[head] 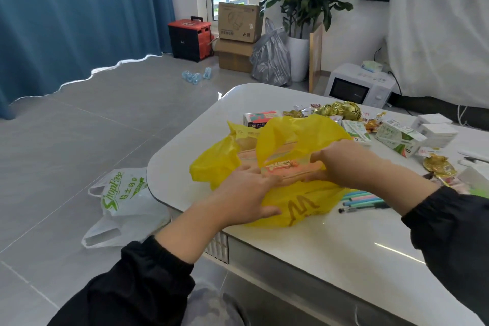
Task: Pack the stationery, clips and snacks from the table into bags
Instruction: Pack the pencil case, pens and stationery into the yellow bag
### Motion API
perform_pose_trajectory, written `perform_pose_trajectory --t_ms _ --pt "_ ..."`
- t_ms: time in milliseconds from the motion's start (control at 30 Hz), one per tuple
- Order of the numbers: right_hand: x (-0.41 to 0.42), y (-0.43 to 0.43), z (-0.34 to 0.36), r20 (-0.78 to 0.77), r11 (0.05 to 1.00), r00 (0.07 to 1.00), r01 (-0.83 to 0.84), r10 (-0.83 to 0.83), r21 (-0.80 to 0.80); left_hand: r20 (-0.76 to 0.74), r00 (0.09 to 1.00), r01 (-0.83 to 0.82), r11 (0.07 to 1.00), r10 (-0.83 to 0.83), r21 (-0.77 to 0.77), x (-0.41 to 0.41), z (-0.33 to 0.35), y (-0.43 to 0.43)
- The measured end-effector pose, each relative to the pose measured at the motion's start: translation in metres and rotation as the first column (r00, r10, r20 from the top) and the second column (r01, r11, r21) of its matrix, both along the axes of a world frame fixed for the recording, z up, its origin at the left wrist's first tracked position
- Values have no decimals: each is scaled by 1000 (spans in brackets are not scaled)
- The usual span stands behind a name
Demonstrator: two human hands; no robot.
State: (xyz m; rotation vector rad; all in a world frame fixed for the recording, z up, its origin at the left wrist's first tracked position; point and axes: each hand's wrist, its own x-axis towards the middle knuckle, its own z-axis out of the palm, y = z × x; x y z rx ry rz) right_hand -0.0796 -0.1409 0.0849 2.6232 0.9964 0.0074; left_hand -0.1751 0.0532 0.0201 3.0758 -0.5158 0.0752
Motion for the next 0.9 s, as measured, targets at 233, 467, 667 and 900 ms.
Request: perform_pose_trajectory --t_ms 233,467,667,900 --pt "30 -41 -35 -186 850 906 421 -380 316 63 991 109 977 -122 186 -14 -23 19" --pt "41 -38 -67 -266 884 916 372 -301 282 -17 998 -67 990 65 -124 -20 -42 29" --pt "55 -11 -67 -439 626 797 600 -414 499 145 850 -397 797 506 -455 7 -55 22" --pt "75 31 -70 -858 189 483 872 -177 452 -196 797 -601 719 571 -349 16 -67 56"
